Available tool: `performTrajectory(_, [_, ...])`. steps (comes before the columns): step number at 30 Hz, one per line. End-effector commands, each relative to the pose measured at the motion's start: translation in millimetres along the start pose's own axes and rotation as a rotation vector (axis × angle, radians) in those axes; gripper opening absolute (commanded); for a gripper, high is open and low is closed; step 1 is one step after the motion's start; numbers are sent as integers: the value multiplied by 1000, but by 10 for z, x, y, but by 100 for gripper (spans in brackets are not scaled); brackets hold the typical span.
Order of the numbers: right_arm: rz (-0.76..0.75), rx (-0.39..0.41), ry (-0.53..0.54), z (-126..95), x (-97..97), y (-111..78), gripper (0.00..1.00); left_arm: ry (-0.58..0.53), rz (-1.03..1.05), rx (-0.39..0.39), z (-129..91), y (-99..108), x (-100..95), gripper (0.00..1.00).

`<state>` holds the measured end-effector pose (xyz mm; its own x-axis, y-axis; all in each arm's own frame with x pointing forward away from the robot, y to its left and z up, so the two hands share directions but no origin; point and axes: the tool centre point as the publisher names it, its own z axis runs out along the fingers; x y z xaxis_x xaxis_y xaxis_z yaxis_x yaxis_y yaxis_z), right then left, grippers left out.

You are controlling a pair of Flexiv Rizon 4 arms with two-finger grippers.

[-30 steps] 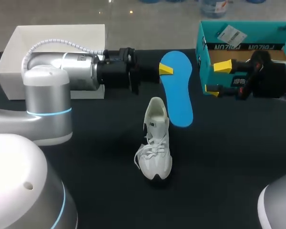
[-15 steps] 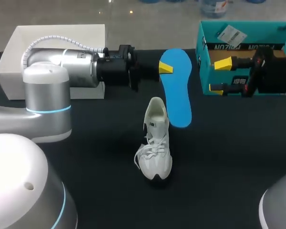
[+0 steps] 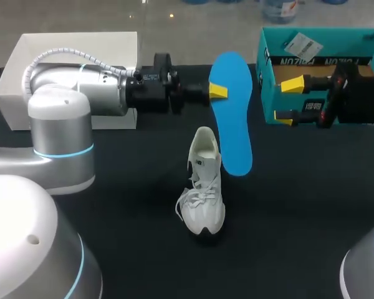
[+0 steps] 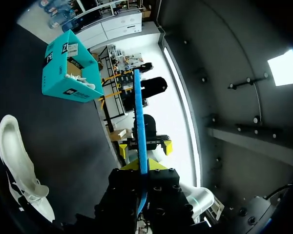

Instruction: Take the shoe out of the shoebox, open the shoe tongue, remove and reinsert the insole, then place the shoe into the shoebox

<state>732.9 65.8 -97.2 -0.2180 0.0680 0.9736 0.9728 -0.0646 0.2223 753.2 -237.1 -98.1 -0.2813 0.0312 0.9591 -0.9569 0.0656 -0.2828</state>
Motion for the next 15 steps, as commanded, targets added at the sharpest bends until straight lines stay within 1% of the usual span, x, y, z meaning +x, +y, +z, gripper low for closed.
performTrajectory(1, [1,1,-2,17,-4,5,100,23,-19,26,-28,17,29,0])
performTrajectory(2, [1,1,-2,17,-4,5,100,46,92,60,-35,-20,21,0])
performTrajectory(3, [1,1,-2,17,-4,5,100,85,212,73,-41,-28,15,0])
performTrajectory(4, [1,1,-2,17,-4,5,100,125,237,90,-47,-35,20,0])
performTrajectory(5, [1,1,-2,17,-4,5,100,139,316,84,-51,-28,26,0])
performTrajectory(6, [1,1,-2,17,-4,5,100,165,405,99,-45,-25,27,0])
performTrajectory(7, [1,1,-2,17,-4,5,100,171,474,79,-33,-18,31,0])
performTrajectory(8, [1,1,-2,17,-4,5,100,183,500,82,-29,-10,35,0])
performTrajectory(9, [1,1,-2,17,-4,5,100,210,598,94,-19,-14,69,0])
performTrajectory(10, [1,1,-2,17,-4,5,100,178,658,65,-13,-7,76,0])
performTrajectory(11, [1,1,-2,17,-4,5,100,199,697,77,-4,-11,90,0])
performTrajectory(12, [1,1,-2,17,-4,5,100,193,746,51,0,-17,108,0])
performTrajectory(13, [1,1,-2,17,-4,5,100,185,763,41,2,-14,115,0])
performTrajectory(14, [1,1,-2,17,-4,5,100,183,838,32,6,-19,130,0])
performTrajectory(15, [1,1,-2,17,-4,5,100,154,920,-3,9,-17,121,0])
